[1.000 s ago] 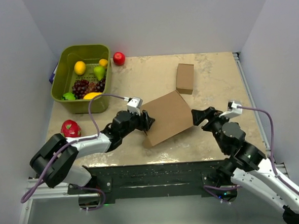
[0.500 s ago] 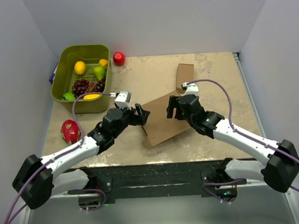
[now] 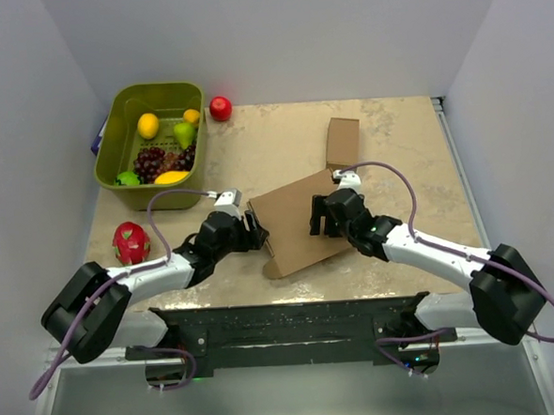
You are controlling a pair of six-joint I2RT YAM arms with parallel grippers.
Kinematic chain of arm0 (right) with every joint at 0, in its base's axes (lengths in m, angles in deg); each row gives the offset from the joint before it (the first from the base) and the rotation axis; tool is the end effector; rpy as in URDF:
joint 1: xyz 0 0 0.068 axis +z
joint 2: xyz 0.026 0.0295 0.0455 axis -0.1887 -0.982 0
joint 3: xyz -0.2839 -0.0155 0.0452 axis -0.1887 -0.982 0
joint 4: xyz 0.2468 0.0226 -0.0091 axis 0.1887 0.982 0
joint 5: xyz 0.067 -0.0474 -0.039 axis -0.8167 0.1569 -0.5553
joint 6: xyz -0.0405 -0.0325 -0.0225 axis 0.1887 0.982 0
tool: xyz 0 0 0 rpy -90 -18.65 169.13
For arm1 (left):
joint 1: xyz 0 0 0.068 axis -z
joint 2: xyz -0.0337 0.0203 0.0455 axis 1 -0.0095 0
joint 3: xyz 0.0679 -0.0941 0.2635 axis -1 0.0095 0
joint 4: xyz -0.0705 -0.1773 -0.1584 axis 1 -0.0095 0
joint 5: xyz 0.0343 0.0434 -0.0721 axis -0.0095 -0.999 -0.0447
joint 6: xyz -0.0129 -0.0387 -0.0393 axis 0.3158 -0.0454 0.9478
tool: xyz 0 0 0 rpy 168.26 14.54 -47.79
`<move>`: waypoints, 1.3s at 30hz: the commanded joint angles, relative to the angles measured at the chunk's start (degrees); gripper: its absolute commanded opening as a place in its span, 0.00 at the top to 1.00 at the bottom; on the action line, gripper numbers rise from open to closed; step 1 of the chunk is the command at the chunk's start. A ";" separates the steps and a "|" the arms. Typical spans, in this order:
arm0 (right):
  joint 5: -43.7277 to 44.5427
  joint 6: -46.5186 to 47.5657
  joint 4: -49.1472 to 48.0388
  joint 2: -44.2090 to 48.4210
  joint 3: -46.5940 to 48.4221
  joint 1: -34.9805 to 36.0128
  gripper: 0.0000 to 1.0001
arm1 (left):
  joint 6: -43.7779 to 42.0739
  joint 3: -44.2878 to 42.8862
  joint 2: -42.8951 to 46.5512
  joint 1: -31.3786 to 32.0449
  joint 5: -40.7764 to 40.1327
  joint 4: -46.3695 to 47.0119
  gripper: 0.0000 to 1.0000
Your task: Fold the paper box
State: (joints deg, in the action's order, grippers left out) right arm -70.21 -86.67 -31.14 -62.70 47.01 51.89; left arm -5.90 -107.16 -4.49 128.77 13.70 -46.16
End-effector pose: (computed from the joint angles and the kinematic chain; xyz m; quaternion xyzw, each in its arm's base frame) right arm 0.1933 0.1503 0.2336 0.0189 0.8984 0.1267 0.4201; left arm 0.1864 -0.1484 0.1863 -0.0100 0.8695 -0.2794 0.4072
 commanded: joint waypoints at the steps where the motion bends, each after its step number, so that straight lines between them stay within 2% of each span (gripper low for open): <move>1: -1.51 -1.75 -3.59 -1.64 -1.65 -0.32 0.15 | 0.21 1.09 -2.12 -1.08 2.36 6.53 0.36; 7: -4.31 -1.58 -3.95 -3.58 -0.60 -0.58 0.15 | -0.75 0.83 -3.27 -2.13 2.53 6.53 0.36; 9: -6.25 0.17 -2.63 -2.27 1.60 -1.11 0.12 | -1.81 0.21 -2.74 -3.44 3.67 6.01 0.35; 12: -13.79 3.16 -0.70 -0.07 5.72 -5.58 0.09 | -3.48 -2.07 -1.42 -6.17 6.13 4.08 0.31; 14: -19.34 5.26 0.79 0.55 8.79 -11.03 0.08 | -4.70 -4.00 0.06 -7.92 7.10 2.76 0.26; 19: -21.27 10.98 4.14 -1.90 14.34 -18.58 0.06 | -6.47 -6.73 3.24 -9.34 7.45 -1.64 0.13; 25: -32.87 11.70 -0.86 -9.10 11.81 -27.90 0.05 | -5.50 -4.63 7.45 -9.95 8.16 -4.02 0.07; 26: -35.15 11.43 -4.09 -9.99 10.84 -28.61 0.05 | -5.07 -4.28 8.68 -10.04 8.51 -4.10 0.06; 28: -39.12 10.65 -7.09 -11.22 8.65 -29.23 0.05 | -4.62 -3.05 10.70 -10.39 9.38 -4.54 0.05; 35: -40.79 10.99 -11.06 -17.54 5.74 -29.50 0.07 | -4.80 -1.37 15.19 -11.18 10.62 -7.52 0.04; 37: -43.24 9.86 -12.72 -18.25 4.51 -29.50 0.09 | -4.89 -1.20 16.42 -11.53 10.62 -8.23 0.04; 39: -44.83 8.80 -13.78 -19.48 3.72 -29.50 0.16 | -4.80 -1.02 17.21 -11.71 10.71 -8.94 0.03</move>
State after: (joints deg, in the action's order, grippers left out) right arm -110.16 -76.94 -40.93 -80.43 52.72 22.41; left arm -10.43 -108.76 10.29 117.90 23.32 -53.78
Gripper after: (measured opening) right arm 0.897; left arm 0.964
